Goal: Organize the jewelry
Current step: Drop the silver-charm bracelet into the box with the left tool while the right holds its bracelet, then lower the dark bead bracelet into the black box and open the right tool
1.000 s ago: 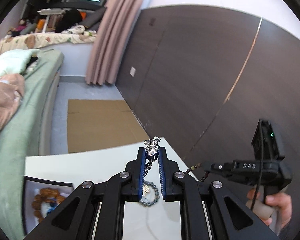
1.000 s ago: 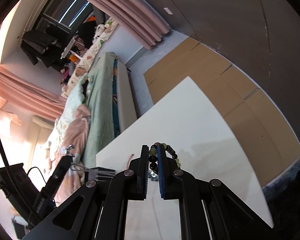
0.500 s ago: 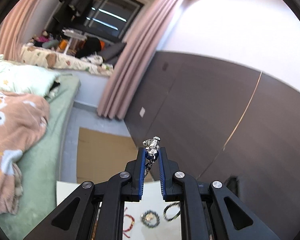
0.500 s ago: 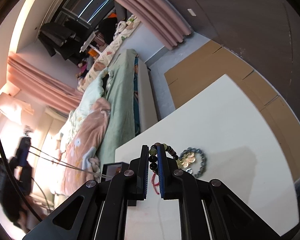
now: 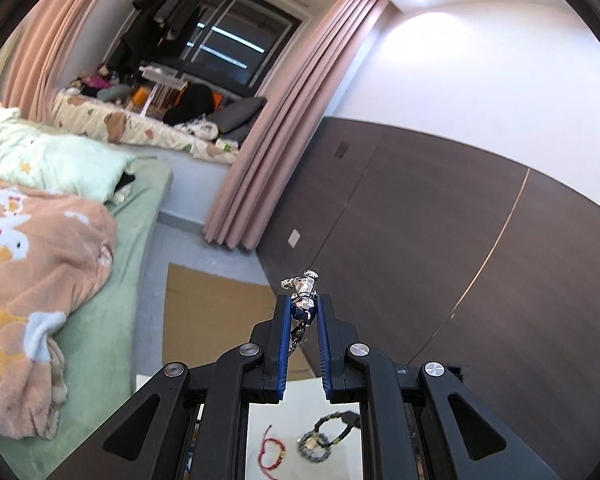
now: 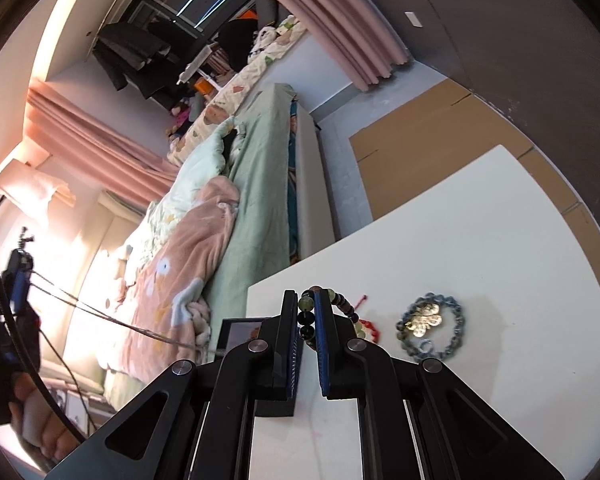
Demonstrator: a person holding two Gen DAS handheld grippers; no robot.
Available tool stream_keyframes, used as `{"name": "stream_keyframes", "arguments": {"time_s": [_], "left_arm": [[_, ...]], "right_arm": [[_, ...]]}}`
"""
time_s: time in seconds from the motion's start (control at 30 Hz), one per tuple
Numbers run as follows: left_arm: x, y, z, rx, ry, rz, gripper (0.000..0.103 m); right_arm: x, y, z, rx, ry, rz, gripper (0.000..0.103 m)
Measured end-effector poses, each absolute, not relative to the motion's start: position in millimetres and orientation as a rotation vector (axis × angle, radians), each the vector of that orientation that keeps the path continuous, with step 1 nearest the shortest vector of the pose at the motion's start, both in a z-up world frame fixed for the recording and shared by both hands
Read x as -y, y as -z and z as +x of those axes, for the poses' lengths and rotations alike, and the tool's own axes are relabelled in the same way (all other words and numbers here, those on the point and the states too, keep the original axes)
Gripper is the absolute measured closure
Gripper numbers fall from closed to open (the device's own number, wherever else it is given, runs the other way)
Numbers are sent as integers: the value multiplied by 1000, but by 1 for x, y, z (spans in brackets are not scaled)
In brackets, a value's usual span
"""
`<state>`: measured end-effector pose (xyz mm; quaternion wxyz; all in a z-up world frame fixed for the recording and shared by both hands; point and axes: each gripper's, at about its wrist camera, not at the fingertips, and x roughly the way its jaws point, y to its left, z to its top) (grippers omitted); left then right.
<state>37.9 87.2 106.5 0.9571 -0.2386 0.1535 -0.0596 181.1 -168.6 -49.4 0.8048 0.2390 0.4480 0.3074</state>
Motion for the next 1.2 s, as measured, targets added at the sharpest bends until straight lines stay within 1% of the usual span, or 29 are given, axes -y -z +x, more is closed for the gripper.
{"name": "stream_keyframes", "arguments": {"time_s": [0.2, 0.57, 0.67, 0.7, 0.77, 0.8, 0.83, 0.87, 1.2], "left_arm": [[-94, -84, 54, -384, 117, -500, 90], [-94, -21, 81, -565, 40, -529, 90], [-98, 5, 93, -672, 36, -572, 89], [-98, 10, 95, -703, 37, -582, 87], [-96, 31, 101, -793, 24, -586, 62], [-94, 36, 101, -810, 18, -582, 29], [-94, 44, 99, -827, 6, -582, 6], [-94, 48, 97, -831, -4, -586, 3], [-116, 49, 54, -787, -75, -630, 3]], "right_arm": [[156, 53, 182, -975, -672, 506, 93], [148, 52, 177, -976, -684, 492, 93], [145, 51, 174, -976, -692, 492, 93], [144, 51, 172, -976, -697, 493, 93], [141, 50, 170, -973, -709, 494, 93], [139, 49, 169, -971, -715, 494, 93], [137, 49, 167, -969, -721, 494, 93], [135, 48, 165, -967, -728, 494, 93], [116, 46, 152, -940, -800, 524, 93]]}}
